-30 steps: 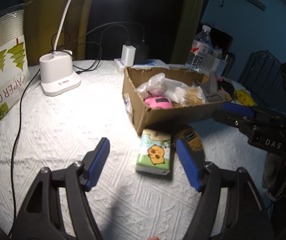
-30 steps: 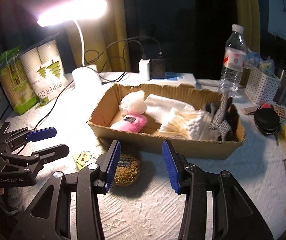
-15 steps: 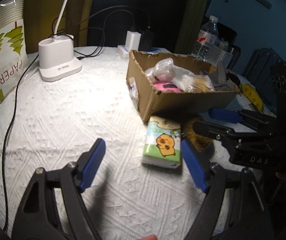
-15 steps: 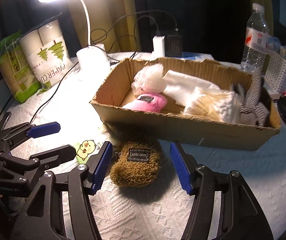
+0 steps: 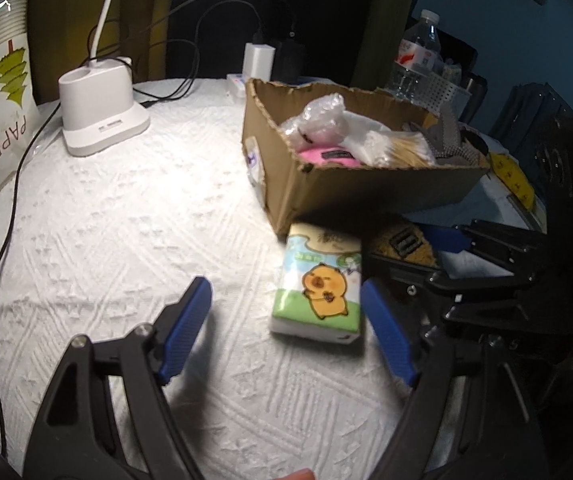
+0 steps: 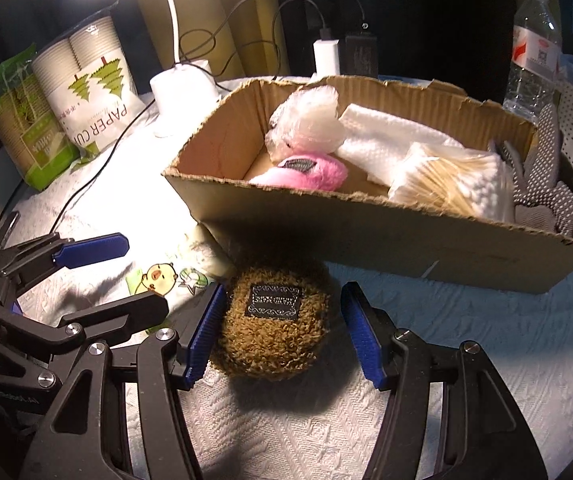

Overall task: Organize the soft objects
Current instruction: 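Grasp the brown fuzzy plush with the right tool while the left grasps the tissue pack, then lower the brown plush and tissue pack into the box and open both tools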

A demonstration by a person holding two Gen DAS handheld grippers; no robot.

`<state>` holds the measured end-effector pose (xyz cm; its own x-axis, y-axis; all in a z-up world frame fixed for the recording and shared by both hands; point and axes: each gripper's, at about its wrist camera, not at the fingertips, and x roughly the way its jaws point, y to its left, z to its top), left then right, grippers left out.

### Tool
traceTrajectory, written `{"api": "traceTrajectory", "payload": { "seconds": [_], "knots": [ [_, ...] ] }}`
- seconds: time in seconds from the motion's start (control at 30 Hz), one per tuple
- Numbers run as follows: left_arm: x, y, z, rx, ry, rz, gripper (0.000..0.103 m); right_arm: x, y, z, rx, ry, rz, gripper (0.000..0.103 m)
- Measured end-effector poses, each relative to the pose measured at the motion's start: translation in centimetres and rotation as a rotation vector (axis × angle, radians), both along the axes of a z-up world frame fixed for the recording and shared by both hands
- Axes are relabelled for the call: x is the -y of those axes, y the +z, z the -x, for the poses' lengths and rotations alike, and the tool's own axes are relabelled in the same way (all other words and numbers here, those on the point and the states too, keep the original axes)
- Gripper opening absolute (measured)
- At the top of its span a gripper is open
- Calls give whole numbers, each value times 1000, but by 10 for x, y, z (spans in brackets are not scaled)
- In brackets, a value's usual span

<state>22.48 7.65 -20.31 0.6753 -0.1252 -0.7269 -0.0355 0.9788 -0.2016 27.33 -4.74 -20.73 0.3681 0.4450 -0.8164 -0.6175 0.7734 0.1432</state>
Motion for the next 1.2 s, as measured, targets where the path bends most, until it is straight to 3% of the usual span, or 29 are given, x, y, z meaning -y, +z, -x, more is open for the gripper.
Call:
{"api": "traceTrajectory", "payload": {
  "seconds": [0.03,0.2,0.53,0.7,1.2],
  "knots": [
    [1,-1,-2,-4,-1,-3,79,0,0,0,-3,2,-3,56],
    [7,-5,-8,-21,-11,-19,79,4,2,1,-1,4,-14,51],
    [17,-10,-18,-50,-5,-82,78,23,12,2,32,-32,-24,50],
    [26,-8,-16,-38,-42,-92,48,34,18,6,49,-47,-28,50],
    [57,29,1,58,-103,-91,47,75,49,18,126,-111,-47,50]
  ]
}}
